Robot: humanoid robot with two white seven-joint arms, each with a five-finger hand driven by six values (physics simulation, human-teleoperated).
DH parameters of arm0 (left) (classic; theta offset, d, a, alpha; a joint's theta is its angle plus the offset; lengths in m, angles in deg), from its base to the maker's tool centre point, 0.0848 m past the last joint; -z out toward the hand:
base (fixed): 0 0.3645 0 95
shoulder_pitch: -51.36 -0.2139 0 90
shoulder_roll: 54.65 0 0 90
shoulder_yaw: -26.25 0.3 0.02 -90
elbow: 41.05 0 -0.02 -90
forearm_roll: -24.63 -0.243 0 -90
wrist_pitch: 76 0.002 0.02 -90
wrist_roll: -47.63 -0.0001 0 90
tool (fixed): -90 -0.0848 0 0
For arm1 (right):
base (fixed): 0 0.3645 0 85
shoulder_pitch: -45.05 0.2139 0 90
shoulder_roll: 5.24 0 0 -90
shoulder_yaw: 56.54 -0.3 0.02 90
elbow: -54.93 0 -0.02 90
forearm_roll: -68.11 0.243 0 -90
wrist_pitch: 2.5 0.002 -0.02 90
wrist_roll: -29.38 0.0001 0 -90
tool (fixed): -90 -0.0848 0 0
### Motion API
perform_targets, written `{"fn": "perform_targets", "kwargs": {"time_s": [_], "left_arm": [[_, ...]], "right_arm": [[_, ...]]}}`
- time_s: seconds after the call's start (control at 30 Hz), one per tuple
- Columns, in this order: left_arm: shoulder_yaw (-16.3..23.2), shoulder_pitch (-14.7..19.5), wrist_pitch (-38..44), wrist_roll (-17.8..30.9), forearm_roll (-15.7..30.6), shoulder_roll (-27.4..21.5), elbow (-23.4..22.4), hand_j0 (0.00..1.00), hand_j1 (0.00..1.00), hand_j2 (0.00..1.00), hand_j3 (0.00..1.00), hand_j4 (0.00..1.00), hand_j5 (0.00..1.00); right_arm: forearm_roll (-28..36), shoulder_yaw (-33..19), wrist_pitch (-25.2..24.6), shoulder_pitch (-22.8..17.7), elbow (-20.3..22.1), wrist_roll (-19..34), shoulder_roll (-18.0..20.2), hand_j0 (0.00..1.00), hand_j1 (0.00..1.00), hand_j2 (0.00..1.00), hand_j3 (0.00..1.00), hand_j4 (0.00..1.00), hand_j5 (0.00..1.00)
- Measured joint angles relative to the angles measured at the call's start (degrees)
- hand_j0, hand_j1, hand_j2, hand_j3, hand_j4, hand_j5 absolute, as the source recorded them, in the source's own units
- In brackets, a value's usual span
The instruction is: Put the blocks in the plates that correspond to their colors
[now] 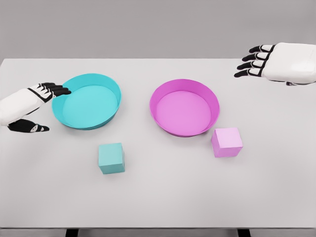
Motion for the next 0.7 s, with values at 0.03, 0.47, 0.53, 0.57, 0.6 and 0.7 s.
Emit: {"fn": "perform_targets", "kwargs": {"time_s": [0.03,0.47,0.53,0.57,0.6,0.7], "left_arm": [[-0.04,0.00,0.00,0.00,-0.11,0.02,-0.01,1.00,1.00,1.00,1.00,1.00,1.00],[-0.10,5.18,-0.01,9.67,-1.79,-2.25,4.63,1.00,1.00,1.00,1.00,1.00,1.00],[0.68,7.38,0.00,11.45,-1.76,-4.53,6.36,1.00,1.00,1.00,1.00,1.00,1.00],[2.13,10.68,-0.03,12.66,-1.77,-5.39,7.06,1.00,1.00,1.00,1.00,1.00,1.00],[4.46,12.56,0.05,13.61,-1.49,-5.95,7.55,1.00,1.00,1.00,1.00,1.00,1.00],[13.90,23.04,0.05,15.24,-0.50,-6.43,8.37,1.00,1.00,1.00,1.00,1.00,1.00]], "right_arm": [[0.04,-0.02,0.00,0.00,-0.01,0.00,0.00,1.00,1.00,1.00,1.00,1.00,1.00],[4.80,0.15,0.00,0.70,0.24,0.00,-1.09,1.00,1.00,1.00,1.00,1.00,1.00],[4.93,1.43,-0.02,0.88,0.32,0.00,-3.17,1.00,1.00,1.00,1.00,1.00,1.00],[5.00,2.48,-0.02,1.84,0.34,-0.01,-3.94,1.00,1.00,1.00,1.00,1.00,1.00],[5.06,3.73,-0.02,2.37,0.34,-0.01,-4.49,1.00,1.00,1.00,1.00,1.00,1.00],[5.16,6.04,0.00,2.90,0.35,0.00,-4.95,1.00,1.00,1.00,1.00,1.00,1.00]]}}
